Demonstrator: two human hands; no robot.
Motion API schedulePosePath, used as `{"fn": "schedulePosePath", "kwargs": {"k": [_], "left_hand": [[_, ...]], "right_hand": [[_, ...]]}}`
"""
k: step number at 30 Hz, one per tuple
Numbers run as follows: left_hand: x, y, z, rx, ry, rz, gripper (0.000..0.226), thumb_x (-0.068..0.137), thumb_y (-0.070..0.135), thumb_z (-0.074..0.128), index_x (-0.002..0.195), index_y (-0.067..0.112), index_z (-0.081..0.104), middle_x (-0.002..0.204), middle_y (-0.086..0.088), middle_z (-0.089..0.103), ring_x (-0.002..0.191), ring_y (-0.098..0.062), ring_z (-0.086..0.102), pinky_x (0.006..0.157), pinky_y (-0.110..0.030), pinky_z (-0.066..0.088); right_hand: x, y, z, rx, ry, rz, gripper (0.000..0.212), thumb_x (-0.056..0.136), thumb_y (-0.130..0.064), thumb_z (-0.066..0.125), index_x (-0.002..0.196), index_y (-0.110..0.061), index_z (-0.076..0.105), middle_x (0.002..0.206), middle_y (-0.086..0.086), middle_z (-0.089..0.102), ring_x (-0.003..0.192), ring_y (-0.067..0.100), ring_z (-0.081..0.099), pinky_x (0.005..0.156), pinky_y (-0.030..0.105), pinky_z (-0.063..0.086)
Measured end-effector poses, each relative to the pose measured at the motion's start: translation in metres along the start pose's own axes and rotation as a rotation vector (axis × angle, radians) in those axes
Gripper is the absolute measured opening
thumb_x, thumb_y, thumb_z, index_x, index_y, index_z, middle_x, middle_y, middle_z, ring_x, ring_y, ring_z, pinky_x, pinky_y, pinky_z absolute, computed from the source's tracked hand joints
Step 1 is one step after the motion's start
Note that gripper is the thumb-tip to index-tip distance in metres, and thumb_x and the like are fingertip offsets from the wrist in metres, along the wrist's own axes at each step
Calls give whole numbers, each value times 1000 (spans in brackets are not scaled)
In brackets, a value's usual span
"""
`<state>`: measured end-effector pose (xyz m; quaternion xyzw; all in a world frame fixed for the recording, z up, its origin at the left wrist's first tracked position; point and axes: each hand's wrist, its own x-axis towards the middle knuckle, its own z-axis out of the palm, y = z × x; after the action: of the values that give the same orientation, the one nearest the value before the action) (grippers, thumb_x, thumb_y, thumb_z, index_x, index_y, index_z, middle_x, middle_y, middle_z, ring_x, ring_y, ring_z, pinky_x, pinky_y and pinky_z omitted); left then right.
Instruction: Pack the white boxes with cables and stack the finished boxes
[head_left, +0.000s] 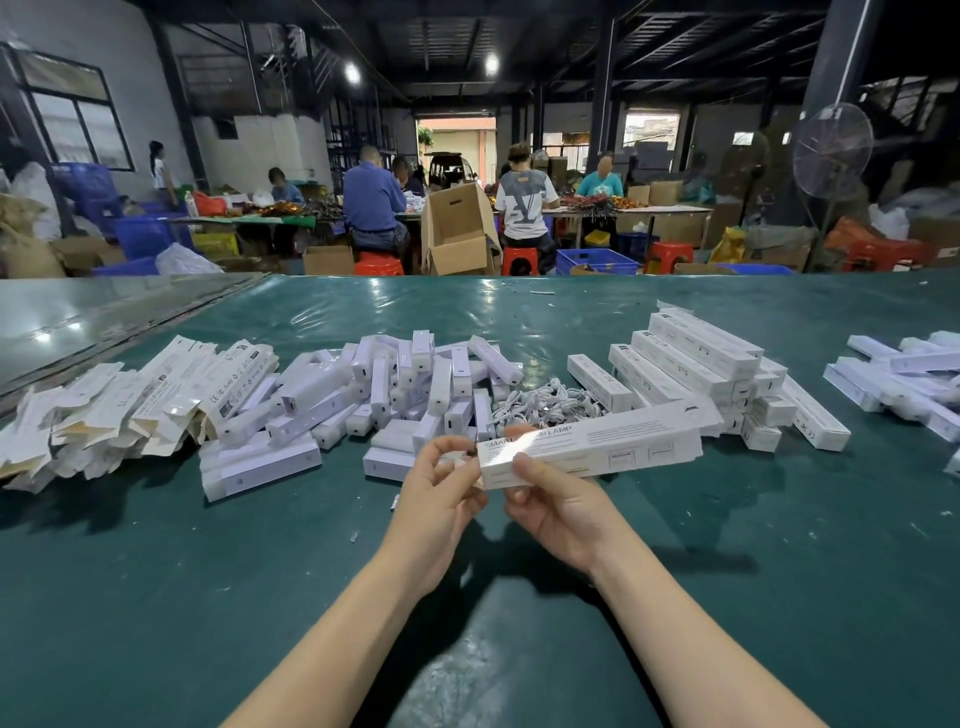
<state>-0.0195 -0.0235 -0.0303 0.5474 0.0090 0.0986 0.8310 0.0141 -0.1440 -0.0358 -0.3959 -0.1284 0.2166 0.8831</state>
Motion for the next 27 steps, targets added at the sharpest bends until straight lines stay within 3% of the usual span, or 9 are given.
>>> {"fn": "schedulePosePath", "kwargs": {"k": [2, 5, 10, 12, 15, 17, 19, 27], "left_hand": [[0, 4, -1, -114, -3, -31, 16, 87, -1, 48, 82, 14, 49, 75, -5, 60, 64, -12, 55, 57, -18, 47], [-1, 7, -1, -265, -55, -89, 9, 77, 11, 53, 73, 9, 61, 72, -3, 65, 64, -12, 60, 59, -20, 50], [-2, 4, 0, -190, -35, -118, 6, 85, 3, 51, 80, 6, 53, 69, -5, 67, 62, -7, 63, 58, -15, 52], [-1, 6, 0, -207, -10, -133, 9, 85, 0, 52, 78, 5, 53, 68, -4, 68, 60, -6, 63, 57, -16, 53], [0, 6, -1, -164, 57, -82, 17, 84, -5, 54, 71, 6, 54, 64, -3, 66, 59, -8, 62, 57, -15, 53], [-1, 5, -1, -118, 74, -45, 20, 83, -7, 55, 68, 7, 55, 69, -7, 63, 65, -12, 60, 59, -16, 53], [-1, 4, 0, -94, 93, -35, 19, 82, -7, 56, 68, 6, 56, 71, -7, 63, 64, -12, 61, 59, -16, 54], [-3, 6, 2, -180, 170, -47, 8, 85, -1, 57, 81, 4, 62, 65, -1, 70, 58, -7, 65, 56, -17, 53]], "right_hand": [[0, 0, 1, -15, -14, 0, 26, 68, -3, 60, 90, -16, 65, 73, 6, 68, 45, 8, 51, 44, 17, 46], [-1, -3, 1, -26, -24, -14, 30, 69, -4, 59, 96, -16, 63, 74, 5, 69, 46, 8, 52, 45, 17, 46], [-2, -4, -3, -43, -36, -12, 37, 69, -5, 60, 104, -15, 63, 75, 4, 68, 48, 7, 51, 47, 18, 46], [0, -2, -2, -27, -27, -24, 44, 69, -14, 66, 112, -17, 59, 78, 3, 68, 51, 8, 53, 50, 19, 47], [2, 0, 3, 11, 45, 4, 66, 43, -42, 88, 98, -14, 65, 79, 6, 68, 55, 13, 60, 50, 21, 50], [3, 1, 5, -34, 147, 24, 53, 54, -47, 76, 90, -10, 63, 72, 5, 67, 52, 13, 60, 47, 20, 49], [3, 0, 5, -43, 196, 17, 38, 65, -40, 60, 88, -10, 61, 65, 4, 67, 48, 12, 60, 45, 19, 48], [4, 0, 4, 15, 125, -6, 31, 68, -29, 57, 90, -7, 62, 67, 7, 69, 53, 14, 63, 52, 22, 53]]}}
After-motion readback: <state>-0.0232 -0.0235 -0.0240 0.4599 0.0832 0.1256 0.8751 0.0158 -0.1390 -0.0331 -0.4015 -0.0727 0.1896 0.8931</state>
